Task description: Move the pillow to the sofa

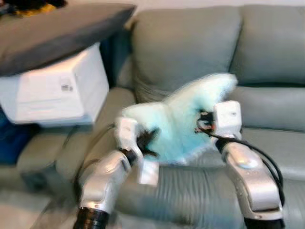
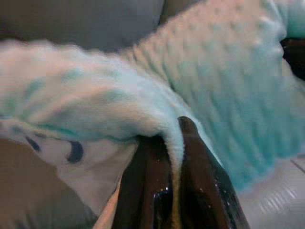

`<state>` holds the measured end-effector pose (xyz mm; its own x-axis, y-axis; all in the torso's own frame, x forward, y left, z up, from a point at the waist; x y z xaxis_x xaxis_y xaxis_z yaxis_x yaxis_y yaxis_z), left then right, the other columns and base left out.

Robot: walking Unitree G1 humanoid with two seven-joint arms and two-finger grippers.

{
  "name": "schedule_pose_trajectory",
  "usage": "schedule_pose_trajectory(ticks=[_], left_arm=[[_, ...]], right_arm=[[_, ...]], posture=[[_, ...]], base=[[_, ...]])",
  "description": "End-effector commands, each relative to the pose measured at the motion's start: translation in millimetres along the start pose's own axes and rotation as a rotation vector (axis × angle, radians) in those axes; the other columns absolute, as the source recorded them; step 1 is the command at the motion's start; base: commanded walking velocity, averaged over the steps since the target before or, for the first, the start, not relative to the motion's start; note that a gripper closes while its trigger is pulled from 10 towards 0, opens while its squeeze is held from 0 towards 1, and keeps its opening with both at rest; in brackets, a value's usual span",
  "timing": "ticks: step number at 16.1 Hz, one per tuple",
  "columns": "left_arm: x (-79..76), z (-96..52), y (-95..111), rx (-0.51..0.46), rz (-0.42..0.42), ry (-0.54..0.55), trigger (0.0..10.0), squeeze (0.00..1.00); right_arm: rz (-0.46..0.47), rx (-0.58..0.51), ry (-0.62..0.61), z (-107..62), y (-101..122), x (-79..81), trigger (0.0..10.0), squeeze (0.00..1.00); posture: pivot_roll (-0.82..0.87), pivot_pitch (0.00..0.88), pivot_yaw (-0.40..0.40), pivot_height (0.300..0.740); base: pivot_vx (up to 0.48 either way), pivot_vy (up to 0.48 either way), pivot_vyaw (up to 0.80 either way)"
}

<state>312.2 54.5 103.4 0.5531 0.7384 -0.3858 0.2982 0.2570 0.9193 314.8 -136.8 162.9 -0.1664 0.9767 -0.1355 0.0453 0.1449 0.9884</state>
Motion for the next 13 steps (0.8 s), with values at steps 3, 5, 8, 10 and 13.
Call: schedule_pose_trajectory(ticks=[3, 5, 8, 10, 13], left_arm=[[6.1, -4.8, 9.1, -0.018, 0.013, 0.015, 10.0, 0.00], [5.3, -5.4, 8.1, -0.015, 0.010, 0.011, 10.0, 0.00], [5.1, -5.1, 4.9, 0.007, 0.006, 0.014, 10.0, 0.00], [4.0, -4.8, 5.4, 0.006, 0.007, 0.002, 10.0, 0.00], [3.2, -5.6, 4.9, 0.012, 0.011, 0.001, 10.0, 0.00]], right_arm=[[0.010, -0.030, 0.052, 1.2, 11.0, 16.3, 10.0, 0.00], [0.013, -0.029, 0.051, 0.5, 10.7, 16.4, 10.0, 0.00], [0.011, -0.025, 0.044, 0.3, 9.8, 15.8, 10.0, 0.00], [0.013, -0.022, 0.043, 0.8, 9.5, 15.8, 10.0, 0.00], [0.014, -0.029, 0.038, 0.3, 10.4, 15.5, 10.0, 0.00]], posture=[[-0.18, 0.000, 0.081, 0.740], [-0.18, 0.000, 0.082, 0.740], [-0.19, 0.000, 0.082, 0.740], [-0.19, 0.000, 0.082, 0.740], [-0.18, 0.000, 0.083, 0.740]], base=[[0.000, 0.000, -0.26], [0.000, 0.000, -0.77], [0.000, 0.000, -0.78], [0.000, 0.000, -0.78], [0.000, 0.000, -0.26]])
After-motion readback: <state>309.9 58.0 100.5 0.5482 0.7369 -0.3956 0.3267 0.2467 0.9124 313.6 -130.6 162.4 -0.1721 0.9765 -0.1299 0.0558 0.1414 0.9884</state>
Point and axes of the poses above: a point about 5 cm out from each wrist's last joint towards the gripper, its own z axis pointing out of the wrist towards the gripper, its own y axis along the axis of the wrist's last joint, x = y × z, the point moved 3 cm from there along z, pointing out of the wrist towards the gripper, and after that the axes turned 1 degree about -z, right-handed, at the moved point
